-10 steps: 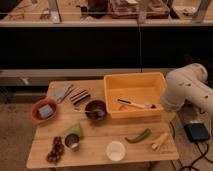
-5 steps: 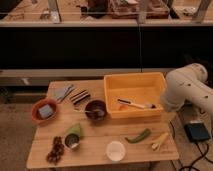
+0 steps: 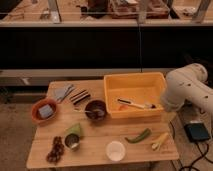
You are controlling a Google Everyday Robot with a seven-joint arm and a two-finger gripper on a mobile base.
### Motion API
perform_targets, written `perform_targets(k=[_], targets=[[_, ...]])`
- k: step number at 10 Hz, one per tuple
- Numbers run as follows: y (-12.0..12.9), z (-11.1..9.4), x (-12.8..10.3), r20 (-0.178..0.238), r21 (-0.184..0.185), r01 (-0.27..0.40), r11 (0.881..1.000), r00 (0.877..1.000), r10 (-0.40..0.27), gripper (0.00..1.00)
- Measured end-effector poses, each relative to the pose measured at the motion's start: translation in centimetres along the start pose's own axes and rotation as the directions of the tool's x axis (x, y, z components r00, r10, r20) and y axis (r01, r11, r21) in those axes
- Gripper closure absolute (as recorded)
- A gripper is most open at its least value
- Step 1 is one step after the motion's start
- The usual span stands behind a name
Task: Place sponge in table surface
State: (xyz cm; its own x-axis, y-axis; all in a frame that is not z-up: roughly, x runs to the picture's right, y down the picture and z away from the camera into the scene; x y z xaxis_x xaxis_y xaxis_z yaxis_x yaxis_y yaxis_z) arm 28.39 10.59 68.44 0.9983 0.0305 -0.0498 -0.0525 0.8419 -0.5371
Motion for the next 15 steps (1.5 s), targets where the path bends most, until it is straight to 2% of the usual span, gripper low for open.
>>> perform_targets(k=[7,9,11,13,15], targets=[[-0.1,0.0,0.0,0.001,0.001,0.0,1.0,1.0,0.0,0.35],[-0.7,-0.3,-0.6,0.012,0.012,0.03,0.999,0.999,-0.03,0.35],[-1.6,-0.9,-3.6,0.039,0.023,0.084,0.996,0.996,-0.085,0.35],[-2.0,-1.6,-8.0,0.062,0.036,0.143,0.989,0.988,-0.145,0.35],[-2.2,-2.4,-13.5,0.091,0.052,0.214,0.976,0.972,-0.218,0.35]])
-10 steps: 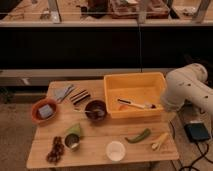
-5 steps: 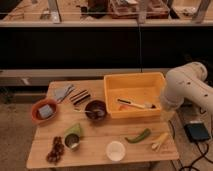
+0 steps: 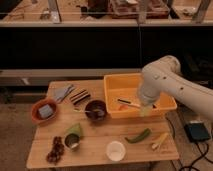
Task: Place sponge in table surface
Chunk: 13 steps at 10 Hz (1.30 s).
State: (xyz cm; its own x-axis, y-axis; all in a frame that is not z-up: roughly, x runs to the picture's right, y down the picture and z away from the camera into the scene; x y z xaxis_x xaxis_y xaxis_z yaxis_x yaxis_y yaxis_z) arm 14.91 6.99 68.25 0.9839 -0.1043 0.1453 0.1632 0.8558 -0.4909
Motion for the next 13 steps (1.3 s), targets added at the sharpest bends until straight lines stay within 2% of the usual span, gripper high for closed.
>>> perform_targets(k=[1,2,4,13], targets=[[-0.4,-0.2,-2.3,0.011,0.007,0.037,0.999,0.999,-0.037,0.35],[-0.6,-0.3,-3.6,0.024,0.009,0.053,0.999,0.998,-0.053,0.35],[-0.6,-0.3,-3.0,0.01,0.012,0.05,0.999,0.999,-0.05,0.35],[-0.8,-0.3,-3.2,0.02,0.014,0.05,0.999,0.999,-0.05,0.35]])
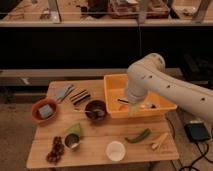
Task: Place sponge in table surface
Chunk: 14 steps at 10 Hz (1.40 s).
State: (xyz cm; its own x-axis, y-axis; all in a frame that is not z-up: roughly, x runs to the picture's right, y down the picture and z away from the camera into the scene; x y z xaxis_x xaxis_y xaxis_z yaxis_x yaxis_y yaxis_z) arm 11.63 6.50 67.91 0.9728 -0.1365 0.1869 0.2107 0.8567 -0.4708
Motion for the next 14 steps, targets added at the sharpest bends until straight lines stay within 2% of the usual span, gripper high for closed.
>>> perform_targets(k=[1,3,6,8,9,10,11,12,14], targets=[[-0.7,0.3,-0.5,0.033,0.005,0.02,1.0,0.999,-0.02,0.35],[-2.8,0.9,-3.2,0.095,0.012,0.063,0.998,0.993,-0.064,0.35],[-6.0,1.6,-9.6,0.161,0.019,0.134,0.991,0.978,-0.135,0.35],[-7.7,1.8,-14.9,0.2,0.025,0.19,0.981,0.961,-0.191,0.35],[-8.3,1.9,-16.5,0.216,0.027,0.205,0.978,0.954,-0.206,0.35],[-9.1,2.1,-18.8,0.244,0.029,0.223,0.974,0.944,-0.224,0.35],[-10.3,2.3,-21.9,0.289,0.04,0.251,0.967,0.924,-0.252,0.35],[-11.1,2.5,-23.8,0.321,0.053,0.268,0.962,0.908,-0.271,0.35],[-12.9,2.9,-28.9,0.388,0.087,0.317,0.945,0.863,-0.325,0.35]])
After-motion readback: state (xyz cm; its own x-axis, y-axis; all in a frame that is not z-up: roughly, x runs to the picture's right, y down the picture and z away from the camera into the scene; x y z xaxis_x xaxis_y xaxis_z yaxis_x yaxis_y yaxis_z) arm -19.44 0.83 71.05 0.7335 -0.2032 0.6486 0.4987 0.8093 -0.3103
